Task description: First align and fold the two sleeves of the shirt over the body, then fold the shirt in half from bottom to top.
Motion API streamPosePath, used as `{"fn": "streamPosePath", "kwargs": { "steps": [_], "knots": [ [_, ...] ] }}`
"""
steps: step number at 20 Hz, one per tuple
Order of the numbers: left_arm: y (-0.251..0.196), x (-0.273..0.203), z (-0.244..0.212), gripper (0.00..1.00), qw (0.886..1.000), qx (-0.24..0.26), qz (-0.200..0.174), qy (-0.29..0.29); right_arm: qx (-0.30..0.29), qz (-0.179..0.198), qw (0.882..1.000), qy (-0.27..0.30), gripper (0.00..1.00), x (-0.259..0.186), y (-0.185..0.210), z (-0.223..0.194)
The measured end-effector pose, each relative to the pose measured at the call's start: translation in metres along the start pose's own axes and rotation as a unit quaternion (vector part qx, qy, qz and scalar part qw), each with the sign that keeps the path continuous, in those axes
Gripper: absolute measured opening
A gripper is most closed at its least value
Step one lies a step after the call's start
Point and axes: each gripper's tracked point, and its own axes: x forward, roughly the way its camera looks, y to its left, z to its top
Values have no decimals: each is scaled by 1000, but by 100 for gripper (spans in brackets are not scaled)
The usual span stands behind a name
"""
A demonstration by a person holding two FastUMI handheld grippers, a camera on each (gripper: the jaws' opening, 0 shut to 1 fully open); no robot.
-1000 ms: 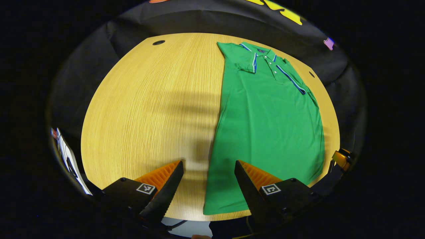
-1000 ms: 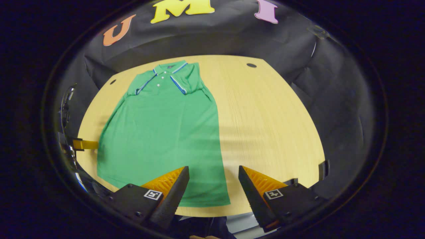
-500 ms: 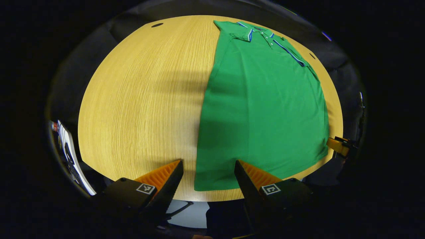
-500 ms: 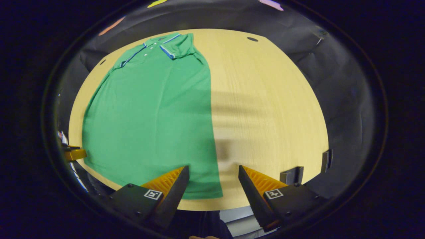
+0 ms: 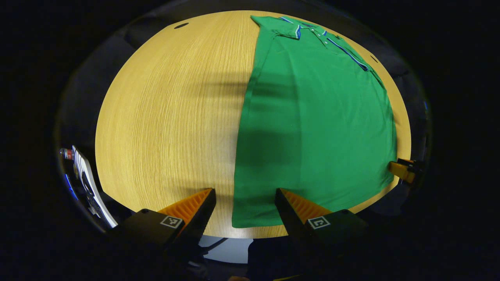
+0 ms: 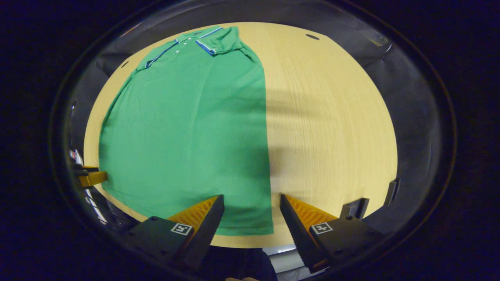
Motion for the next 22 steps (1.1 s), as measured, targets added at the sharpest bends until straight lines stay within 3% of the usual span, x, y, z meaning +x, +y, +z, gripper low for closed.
{"fn": "streamPosePath", "kwargs": {
  "steps": [7, 10, 15, 17, 18, 21, 22],
  "knots": [
    [0, -1, -1, 100, 999, 4, -2, 45, -10, -4, 998, 55, 95, -2, 1, 2],
    [0, -1, 0, 100, 999, -4, 0, 32, -15, -4, 997, 71, 92, -1, 2, 2],
    [-2, 0, 0, 100, 999, -1, 0, 39, -17, -4, 997, 80, 98, -2, 3, 3],
    [-3, -1, 0, 100, 999, 5, -2, 46, -23, -3, 996, 84, 93, 0, 2, 3],
    [-4, -1, -2, 94, 999, 5, -2, 46, -30, -2, 996, 84, 92, 0, 2, 3],
    [-10, -2, 1, 71, 999, 11, -4, 44, -39, -2, 996, 80, 66, 0, 3, 6],
    [-11, 0, 0, 75, 999, 11, -5, 44, -37, -1, 996, 78, 56, 0, 4, 6]
  ]
}}
